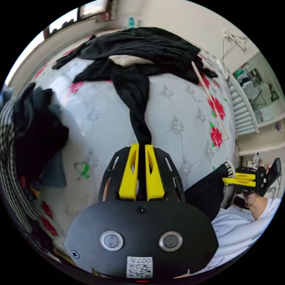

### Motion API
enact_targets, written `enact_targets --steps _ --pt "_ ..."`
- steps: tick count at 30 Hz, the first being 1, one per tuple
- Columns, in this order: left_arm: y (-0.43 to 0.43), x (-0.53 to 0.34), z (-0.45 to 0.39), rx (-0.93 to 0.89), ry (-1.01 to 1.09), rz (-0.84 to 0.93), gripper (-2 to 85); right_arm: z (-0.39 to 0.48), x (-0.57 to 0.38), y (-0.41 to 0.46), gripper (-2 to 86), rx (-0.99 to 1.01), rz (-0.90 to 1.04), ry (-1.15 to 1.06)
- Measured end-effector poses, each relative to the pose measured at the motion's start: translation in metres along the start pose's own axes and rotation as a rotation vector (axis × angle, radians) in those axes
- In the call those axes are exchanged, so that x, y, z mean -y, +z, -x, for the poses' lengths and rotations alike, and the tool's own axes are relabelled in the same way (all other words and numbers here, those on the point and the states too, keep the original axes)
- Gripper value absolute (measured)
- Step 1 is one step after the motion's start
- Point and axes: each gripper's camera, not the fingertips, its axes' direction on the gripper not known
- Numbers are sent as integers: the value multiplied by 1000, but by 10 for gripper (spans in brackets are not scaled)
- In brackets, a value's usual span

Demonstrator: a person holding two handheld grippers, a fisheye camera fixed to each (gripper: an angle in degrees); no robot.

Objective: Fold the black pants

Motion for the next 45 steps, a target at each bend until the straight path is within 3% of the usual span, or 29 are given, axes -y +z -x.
enact_targets --steps 3,7,11,14,19,24,26,29,34,41,43,45 --pt "-38 -67 41 24 -193 -131 37 -6 -7 -16 -3 -5 -31 28" --pt "-122 -254 89 79 -593 -294 38 -10 -8 -24 -3 -20 -45 54" --pt "-202 -423 69 276 -924 -336 40 4 10 -19 -3 -3 -43 18" --pt "-234 -476 40 367 -1069 -366 42 28 28 -19 -3 -1 -65 -28" --pt "-242 -475 34 445 -1085 -376 49 52 53 -46 -3 14 -188 -41" --pt "-191 -409 118 257 -1023 -321 108 64 97 -49 1 -95 -226 -56" --pt "-158 -378 155 148 -1073 -229 135 43 123 -23 9 -98 -154 60" --pt "-162 -355 148 170 -1036 -256 137 38 131 -3 21 -172 -89 128" --pt "-168 -371 102 274 -1019 -250 135 82 109 18 36 -158 -81 -5" --pt "-132 -396 65 297 -1034 -62 122 123 87 110 36 -139 178 -75" --pt "-112 -391 70 269 -1032 28 97 130 83 125 31 -171 206 -87" --pt "-118 -386 71 319 -1004 -7 36 137 80 127 26 -217 188 -135"
